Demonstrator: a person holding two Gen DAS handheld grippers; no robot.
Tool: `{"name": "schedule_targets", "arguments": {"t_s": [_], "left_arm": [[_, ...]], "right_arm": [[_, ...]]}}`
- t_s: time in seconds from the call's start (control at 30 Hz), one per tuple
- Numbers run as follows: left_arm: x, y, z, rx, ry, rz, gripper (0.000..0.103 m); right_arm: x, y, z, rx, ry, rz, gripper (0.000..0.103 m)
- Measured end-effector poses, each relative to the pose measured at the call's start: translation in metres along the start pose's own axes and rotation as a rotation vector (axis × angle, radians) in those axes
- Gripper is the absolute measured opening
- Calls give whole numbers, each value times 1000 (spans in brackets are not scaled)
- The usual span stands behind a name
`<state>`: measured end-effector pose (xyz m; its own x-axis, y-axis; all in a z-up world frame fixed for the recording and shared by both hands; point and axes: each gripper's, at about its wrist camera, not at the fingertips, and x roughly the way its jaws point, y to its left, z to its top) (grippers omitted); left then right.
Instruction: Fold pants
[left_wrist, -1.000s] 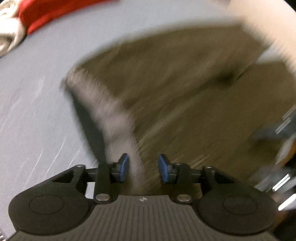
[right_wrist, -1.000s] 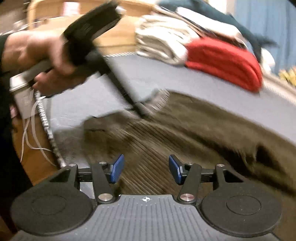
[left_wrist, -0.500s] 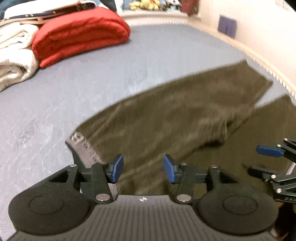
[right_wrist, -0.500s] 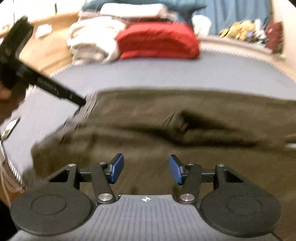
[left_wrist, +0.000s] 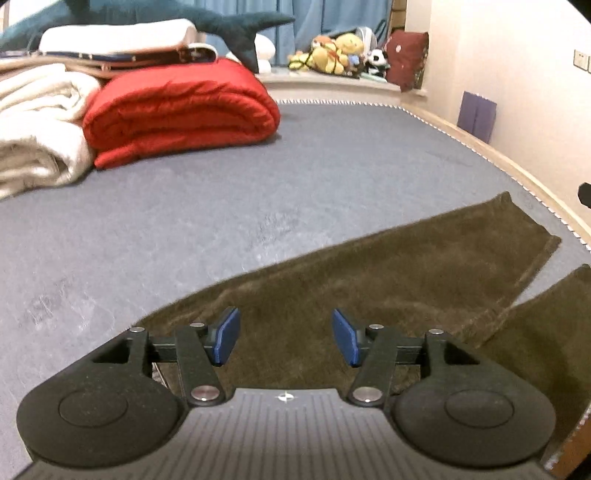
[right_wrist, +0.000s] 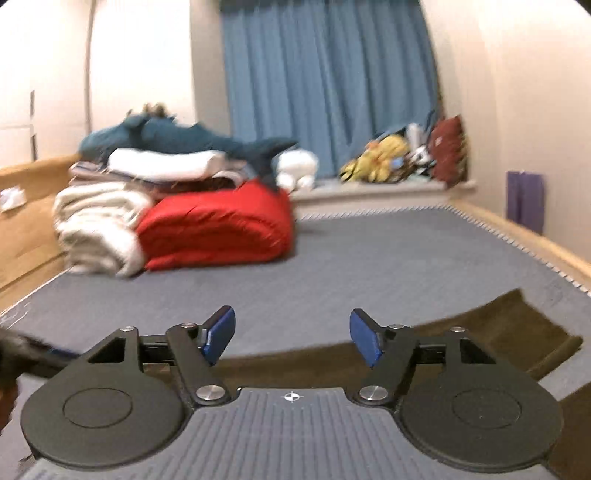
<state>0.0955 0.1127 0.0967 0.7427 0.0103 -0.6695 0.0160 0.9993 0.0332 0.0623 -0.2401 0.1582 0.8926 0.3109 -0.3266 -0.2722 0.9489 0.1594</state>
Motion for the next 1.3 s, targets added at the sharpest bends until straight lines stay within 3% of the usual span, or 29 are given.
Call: {"name": "schedule_targets", "arguments": {"t_s": [0.1,0.23,0.43,0.57,0.73,0.77,0.83,0.87,0.9,1.03,1.07,1.2,1.3], "left_arm": [[5,-3,1,1,-31,32,67],[19,-2,6,-22,-8,46,67],[42,2,15,-55,39,78,68],[52,5,19,-63,51,100,76],[60,12,18,-71,62,64,76],[61,16,18,-75,65,44,71],[64,29,18,-93,65,20,49],[65,36,18,-103,67,18,22],[68,47,18,-123,71,18,0],[75,93,16,-216,49,52,0],[78,105,14,-238,45,60,0],[94,144,4,-324,58,73,1],[106,159,-1,-338,62,60,2]], "right_arm": [[14,-21,-19,33,-30,-45,73],[30,-31,-47,50,43,-52,73],[47,-24,-61,-63,32,-73,74],[60,-20,-69,-138,45,-92,81],[72,-18,-75,-205,61,-130,85],[76,-20,-76,-200,72,-137,85],[80,-25,-77,-171,93,-141,85],[83,-28,-77,-145,106,-142,85],[85,-31,-76,-120,117,-143,85],[91,-47,-73,6,157,-139,82],[91,-50,-72,29,161,-138,77],[96,-55,-71,42,174,-151,64],[99,-56,-73,42,191,-152,62]]}}
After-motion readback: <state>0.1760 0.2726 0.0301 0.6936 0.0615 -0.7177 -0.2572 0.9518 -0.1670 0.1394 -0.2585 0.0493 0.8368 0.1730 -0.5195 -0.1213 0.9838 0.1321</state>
